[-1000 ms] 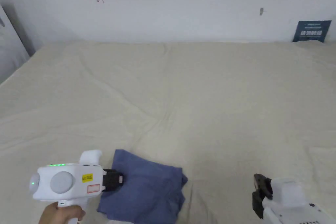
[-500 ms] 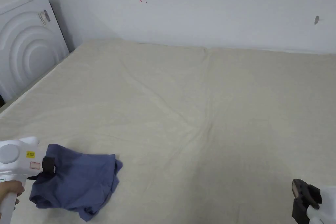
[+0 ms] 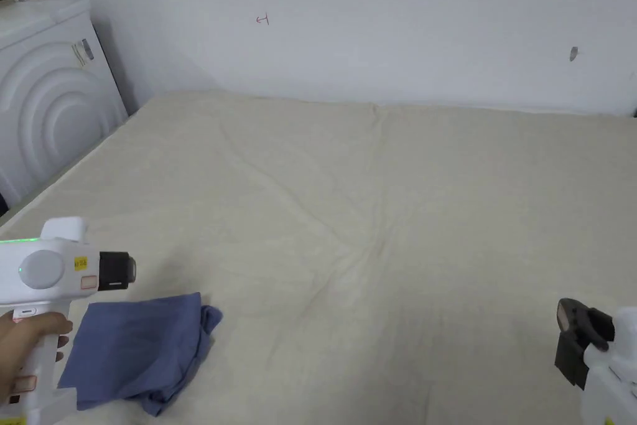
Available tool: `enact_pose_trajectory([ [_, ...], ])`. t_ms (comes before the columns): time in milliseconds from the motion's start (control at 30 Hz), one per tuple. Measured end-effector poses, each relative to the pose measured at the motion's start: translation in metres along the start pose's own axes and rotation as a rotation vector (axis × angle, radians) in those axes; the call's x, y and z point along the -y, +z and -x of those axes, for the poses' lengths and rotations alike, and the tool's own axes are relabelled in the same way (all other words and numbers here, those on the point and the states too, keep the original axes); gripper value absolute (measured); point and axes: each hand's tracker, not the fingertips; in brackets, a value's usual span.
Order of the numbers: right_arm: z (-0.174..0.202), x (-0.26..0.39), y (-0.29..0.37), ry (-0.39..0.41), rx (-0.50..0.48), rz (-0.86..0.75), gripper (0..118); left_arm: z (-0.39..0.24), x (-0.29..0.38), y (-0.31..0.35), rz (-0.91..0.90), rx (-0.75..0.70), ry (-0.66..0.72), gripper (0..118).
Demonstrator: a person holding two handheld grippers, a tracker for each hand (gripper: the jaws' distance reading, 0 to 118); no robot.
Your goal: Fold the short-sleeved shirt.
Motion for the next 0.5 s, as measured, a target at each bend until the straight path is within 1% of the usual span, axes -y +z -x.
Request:
enact_pose_trajectory([
  [67, -0.008, -0.017, 0.011, -0.006, 0.003, -0.047, 0, -0.018, -0.008, 0.033, -0.123, 0.033, 0.017, 88],
  [200, -0.022, -0.052, 0.032, -0.011, 0.047, -0.128, 0, -0.066, -0.020, 0.101, -0.344, 0.066, -0.026, 88],
  [300, -0.034, -0.076, 0.050, -0.008, 0.085, -0.191, 0, -0.107, -0.021, 0.150, -0.507, 0.118, -0.054, 88],
  [400, -0.045, -0.096, 0.068, 0.020, 0.141, -0.250, 0, -0.149, -0.013, 0.187, -0.648, 0.117, -0.098, 88],
  [433, -0.047, -0.102, 0.074, 0.028, 0.146, -0.270, 0, -0.164, -0.010, 0.198, -0.714, 0.116, -0.114, 88],
  [500, -0.053, -0.110, 0.086, 0.044, 0.172, -0.302, 0, -0.190, -0.002, 0.214, -0.749, 0.154, -0.136, 88],
])
